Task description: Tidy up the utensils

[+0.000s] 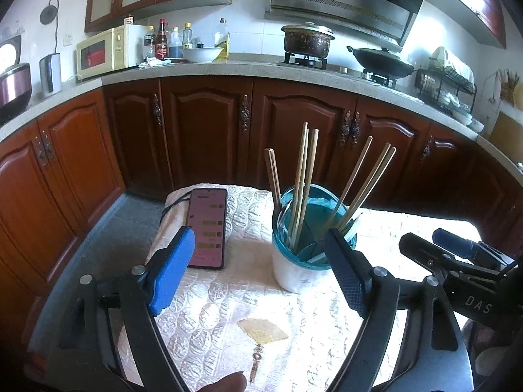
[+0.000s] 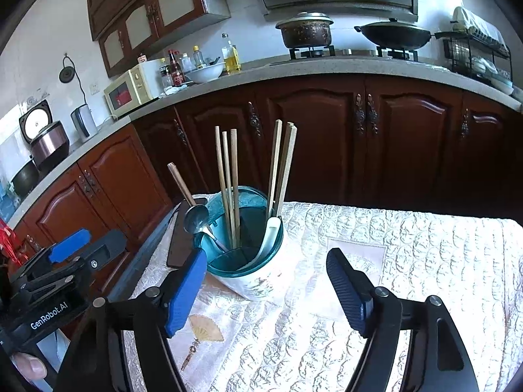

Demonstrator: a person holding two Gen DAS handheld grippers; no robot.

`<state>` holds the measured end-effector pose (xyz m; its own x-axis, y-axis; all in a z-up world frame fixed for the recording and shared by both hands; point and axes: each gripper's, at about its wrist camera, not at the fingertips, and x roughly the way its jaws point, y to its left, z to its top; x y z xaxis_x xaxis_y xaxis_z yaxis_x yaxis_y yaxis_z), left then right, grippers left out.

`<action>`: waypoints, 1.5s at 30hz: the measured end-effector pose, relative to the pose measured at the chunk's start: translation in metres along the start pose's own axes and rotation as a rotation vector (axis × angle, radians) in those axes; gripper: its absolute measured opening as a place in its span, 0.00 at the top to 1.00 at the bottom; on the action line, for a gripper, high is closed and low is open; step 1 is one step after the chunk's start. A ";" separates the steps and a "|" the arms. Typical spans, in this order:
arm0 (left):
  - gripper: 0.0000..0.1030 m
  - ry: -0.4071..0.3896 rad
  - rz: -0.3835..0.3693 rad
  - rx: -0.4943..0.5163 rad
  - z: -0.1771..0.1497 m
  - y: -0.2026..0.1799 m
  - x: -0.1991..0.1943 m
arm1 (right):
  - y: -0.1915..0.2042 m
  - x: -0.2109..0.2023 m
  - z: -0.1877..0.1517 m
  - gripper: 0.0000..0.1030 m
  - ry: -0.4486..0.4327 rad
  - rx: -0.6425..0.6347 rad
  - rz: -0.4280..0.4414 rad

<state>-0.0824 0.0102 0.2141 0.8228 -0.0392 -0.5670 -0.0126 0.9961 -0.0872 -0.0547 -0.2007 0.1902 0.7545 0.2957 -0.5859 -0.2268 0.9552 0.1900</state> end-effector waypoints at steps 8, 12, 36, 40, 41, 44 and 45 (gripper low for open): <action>0.21 0.003 0.001 0.002 -0.001 0.000 0.001 | 0.000 0.000 -0.002 0.27 0.005 -0.002 -0.001; 0.21 0.003 -0.002 0.002 -0.001 -0.001 0.001 | 0.000 0.001 -0.001 0.27 0.006 -0.002 -0.002; 0.21 0.004 0.008 0.013 -0.002 0.002 0.005 | 0.003 0.002 -0.005 0.27 0.012 -0.014 -0.002; 0.21 0.008 0.003 0.011 -0.003 0.001 0.006 | 0.001 0.004 -0.007 0.27 0.018 -0.012 -0.002; 0.21 0.008 0.003 0.010 -0.004 0.001 0.007 | 0.000 0.004 -0.007 0.27 0.019 -0.013 -0.003; 0.21 -0.003 0.000 0.018 -0.005 0.001 0.007 | -0.003 0.004 -0.008 0.27 0.023 -0.010 -0.005; 0.21 -0.003 0.003 0.021 -0.005 0.000 0.008 | -0.005 0.004 -0.009 0.27 0.022 -0.006 -0.007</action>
<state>-0.0790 0.0099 0.2054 0.8242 -0.0362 -0.5651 -0.0031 0.9977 -0.0684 -0.0559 -0.2046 0.1797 0.7422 0.2895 -0.6045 -0.2254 0.9572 0.1817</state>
